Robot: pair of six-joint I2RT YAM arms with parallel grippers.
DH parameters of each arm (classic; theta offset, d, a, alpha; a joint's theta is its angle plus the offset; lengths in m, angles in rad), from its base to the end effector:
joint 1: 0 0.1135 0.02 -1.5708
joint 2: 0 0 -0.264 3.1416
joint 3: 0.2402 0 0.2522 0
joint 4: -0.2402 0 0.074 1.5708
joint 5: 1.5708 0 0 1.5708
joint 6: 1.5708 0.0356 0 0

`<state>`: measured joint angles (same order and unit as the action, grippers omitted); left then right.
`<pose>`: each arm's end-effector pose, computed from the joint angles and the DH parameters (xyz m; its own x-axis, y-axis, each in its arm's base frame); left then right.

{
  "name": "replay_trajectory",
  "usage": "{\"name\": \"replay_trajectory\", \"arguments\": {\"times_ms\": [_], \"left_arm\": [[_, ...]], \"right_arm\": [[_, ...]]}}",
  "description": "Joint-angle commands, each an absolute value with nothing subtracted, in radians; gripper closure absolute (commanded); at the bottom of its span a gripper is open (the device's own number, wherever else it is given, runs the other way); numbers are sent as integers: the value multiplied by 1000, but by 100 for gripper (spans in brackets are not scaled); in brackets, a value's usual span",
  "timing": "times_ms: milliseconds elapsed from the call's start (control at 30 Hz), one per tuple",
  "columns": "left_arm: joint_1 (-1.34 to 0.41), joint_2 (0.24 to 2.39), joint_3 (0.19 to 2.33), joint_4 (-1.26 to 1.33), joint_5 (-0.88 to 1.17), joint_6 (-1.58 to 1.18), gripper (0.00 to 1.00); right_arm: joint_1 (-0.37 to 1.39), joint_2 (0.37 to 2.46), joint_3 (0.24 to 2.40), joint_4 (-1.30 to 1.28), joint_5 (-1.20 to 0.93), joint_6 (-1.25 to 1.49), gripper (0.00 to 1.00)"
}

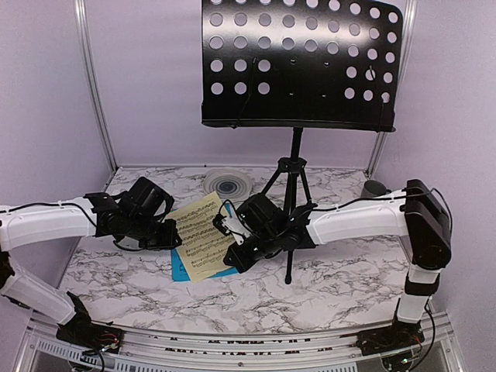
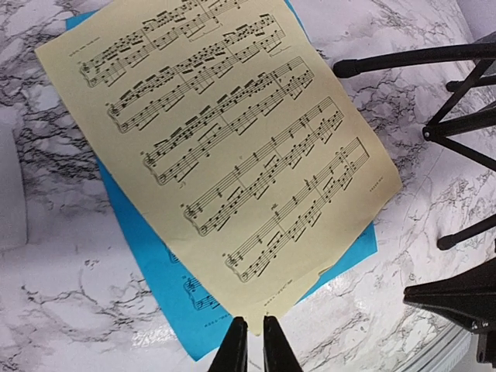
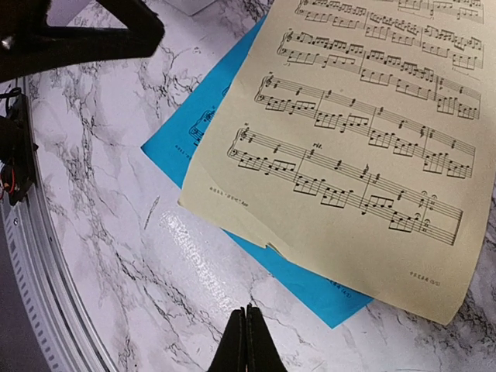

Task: Pack up the instrument practice props
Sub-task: Adjust the sheet music at the center of the board.

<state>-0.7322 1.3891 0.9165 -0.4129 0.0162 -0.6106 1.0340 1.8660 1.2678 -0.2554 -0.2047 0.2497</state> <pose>0.2131 -0.1923 0.2302 -0.8594 0.0016 -0.5114 0.2238 0.9004 -0.3732 0.2007 0.3514 0.1957 -0.5983 -0.5322 -0.5990 -0.7863 0.5340 0.3109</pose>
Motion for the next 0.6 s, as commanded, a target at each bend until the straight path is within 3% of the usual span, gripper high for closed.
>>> {"name": "replay_trajectory", "arguments": {"times_ms": [0,67,233,333,567], "left_arm": [[-735,1245,800,-496,-105,-674,73],[-735,1193,755,-505,-146,-691,51],[-726,1157,696,-559,-234,-735,23],[-722,1159,662,-556,-280,-764,16],[-667,1173,596,-462,-345,-809,17]], "right_arm": [[1038,1836,1247,-216,-221,253,100],[1037,1832,1241,-208,-224,255,100],[1035,1830,1235,-197,-237,253,100],[1033,1829,1231,-187,-248,252,100],[1031,1818,1226,-186,-263,244,100]]}}
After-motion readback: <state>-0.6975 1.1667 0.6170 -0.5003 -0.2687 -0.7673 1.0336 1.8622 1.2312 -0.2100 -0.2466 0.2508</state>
